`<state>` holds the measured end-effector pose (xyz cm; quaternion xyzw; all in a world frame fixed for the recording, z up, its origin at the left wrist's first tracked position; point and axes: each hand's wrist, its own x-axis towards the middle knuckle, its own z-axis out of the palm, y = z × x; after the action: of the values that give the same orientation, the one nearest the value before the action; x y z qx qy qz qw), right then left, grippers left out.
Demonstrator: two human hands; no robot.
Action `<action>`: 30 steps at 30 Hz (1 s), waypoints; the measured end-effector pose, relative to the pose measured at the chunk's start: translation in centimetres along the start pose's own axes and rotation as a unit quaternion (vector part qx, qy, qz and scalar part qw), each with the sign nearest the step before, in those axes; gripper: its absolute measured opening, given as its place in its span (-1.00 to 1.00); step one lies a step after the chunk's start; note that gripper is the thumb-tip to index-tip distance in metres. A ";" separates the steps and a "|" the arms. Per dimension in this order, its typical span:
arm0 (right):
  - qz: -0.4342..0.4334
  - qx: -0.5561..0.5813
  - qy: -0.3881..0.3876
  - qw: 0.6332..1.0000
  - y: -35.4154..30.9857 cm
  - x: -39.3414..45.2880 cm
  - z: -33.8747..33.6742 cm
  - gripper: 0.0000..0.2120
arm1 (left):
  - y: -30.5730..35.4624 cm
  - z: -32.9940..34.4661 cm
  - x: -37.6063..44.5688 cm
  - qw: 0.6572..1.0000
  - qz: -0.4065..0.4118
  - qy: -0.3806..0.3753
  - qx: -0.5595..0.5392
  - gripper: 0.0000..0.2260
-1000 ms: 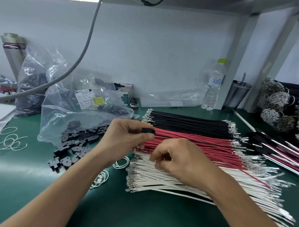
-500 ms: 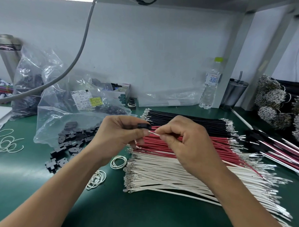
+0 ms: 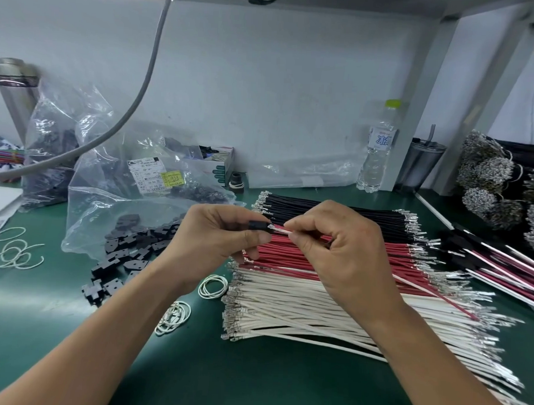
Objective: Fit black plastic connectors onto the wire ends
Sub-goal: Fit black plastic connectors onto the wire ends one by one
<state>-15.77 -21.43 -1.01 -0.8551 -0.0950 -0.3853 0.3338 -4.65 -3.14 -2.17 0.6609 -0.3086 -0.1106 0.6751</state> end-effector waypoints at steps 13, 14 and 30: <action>0.037 0.031 -0.016 0.999 0.3 0.0 0.2 -0.86 | 0.1 0.2 -0.2 1.000 0.002 -0.011 0.016 -0.74; 0.039 0.034 -0.011 0.999 0.3 -0.1 0.3 -0.86 | 0.1 0.3 -0.2 1.000 0.003 -0.012 0.019 -0.74; -0.034 -0.081 -0.044 0.995 0.5 -0.6 0.5 -0.93 | 0.7 0.4 -0.7 0.992 0.001 -0.051 0.112 -0.82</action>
<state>-15.72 -21.42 -1.93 -0.8917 -0.1074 -0.3648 0.2456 -5.58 -3.00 -1.73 0.7256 -0.3538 -0.1076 0.5803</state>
